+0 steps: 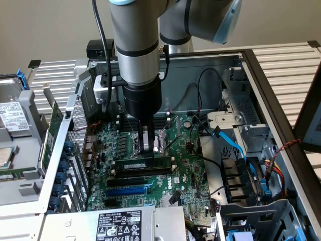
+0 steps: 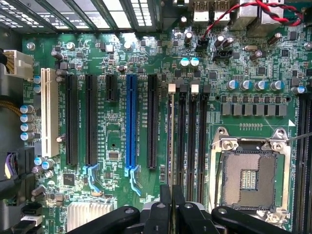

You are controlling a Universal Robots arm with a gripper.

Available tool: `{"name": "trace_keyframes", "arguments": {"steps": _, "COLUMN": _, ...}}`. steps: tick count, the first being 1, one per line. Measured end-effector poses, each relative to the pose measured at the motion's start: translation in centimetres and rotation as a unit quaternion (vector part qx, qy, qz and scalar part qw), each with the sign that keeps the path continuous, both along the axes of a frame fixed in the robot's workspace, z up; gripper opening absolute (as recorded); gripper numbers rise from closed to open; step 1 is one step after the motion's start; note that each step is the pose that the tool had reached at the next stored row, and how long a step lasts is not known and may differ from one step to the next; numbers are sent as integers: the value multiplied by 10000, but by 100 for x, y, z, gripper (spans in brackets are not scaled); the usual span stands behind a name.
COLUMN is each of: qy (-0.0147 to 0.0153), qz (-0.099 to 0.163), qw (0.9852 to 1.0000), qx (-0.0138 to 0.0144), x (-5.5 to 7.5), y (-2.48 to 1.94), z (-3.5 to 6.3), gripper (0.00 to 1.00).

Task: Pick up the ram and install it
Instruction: 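Insert the ram into the slot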

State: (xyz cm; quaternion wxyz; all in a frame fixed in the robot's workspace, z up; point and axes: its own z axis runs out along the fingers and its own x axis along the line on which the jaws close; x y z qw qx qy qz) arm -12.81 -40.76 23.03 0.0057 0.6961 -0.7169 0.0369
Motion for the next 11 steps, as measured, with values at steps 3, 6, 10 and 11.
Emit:
{"name": "trace_keyframes", "arguments": {"steps": 3, "qy": -7, "qz": 0, "qw": 10000, "qx": -2, "x": 0, "y": 0, "z": -1, "gripper": 13}}
{"name": "trace_keyframes", "arguments": {"steps": 6, "qy": -8, "qz": -1, "qw": 10000, "qx": -2, "x": 0, "y": 2, "z": -2, "gripper": 13}}
{"name": "trace_keyframes", "arguments": {"steps": 10, "qy": -7, "qz": -7, "qw": 10000, "qx": -2, "x": 0, "y": 4, "z": -2, "gripper": 13}}
{"name": "trace_keyframes", "arguments": {"steps": 11, "qy": -6, "qz": -8, "qw": 10000, "qx": -2, "x": 0, "y": 5, "z": -2, "gripper": 13}}
